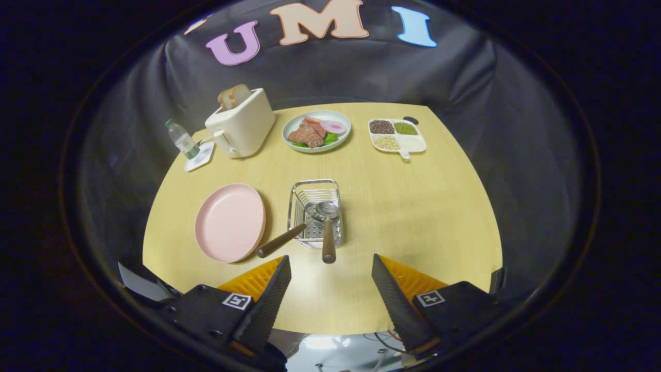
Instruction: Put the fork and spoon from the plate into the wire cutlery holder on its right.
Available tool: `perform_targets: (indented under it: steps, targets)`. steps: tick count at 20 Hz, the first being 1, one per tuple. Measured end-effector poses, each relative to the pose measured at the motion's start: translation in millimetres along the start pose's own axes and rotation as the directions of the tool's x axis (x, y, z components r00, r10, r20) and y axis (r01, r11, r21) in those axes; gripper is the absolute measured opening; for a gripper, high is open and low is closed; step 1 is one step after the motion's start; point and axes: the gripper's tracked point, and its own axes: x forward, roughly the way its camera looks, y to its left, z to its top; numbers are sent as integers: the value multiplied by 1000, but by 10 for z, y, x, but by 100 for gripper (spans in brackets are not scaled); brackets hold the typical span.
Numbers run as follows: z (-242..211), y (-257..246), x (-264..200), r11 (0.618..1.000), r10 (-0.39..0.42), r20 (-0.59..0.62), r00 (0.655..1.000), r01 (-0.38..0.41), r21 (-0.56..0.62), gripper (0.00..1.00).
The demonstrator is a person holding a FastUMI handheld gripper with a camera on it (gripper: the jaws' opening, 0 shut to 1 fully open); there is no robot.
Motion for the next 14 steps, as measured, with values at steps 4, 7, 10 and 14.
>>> perform_targets:
  steps: [4,7,10,14]
  targets:
    - [60,102,-119,999,23,76,997,-25,22,99]
    - [151,249,-243,999,42,161,986,-46,25,99]
    - [362,484,-416,998,61,280,958,-64,3,99]
    - [717,811,-684,995,80,452,888,-97,14,99]
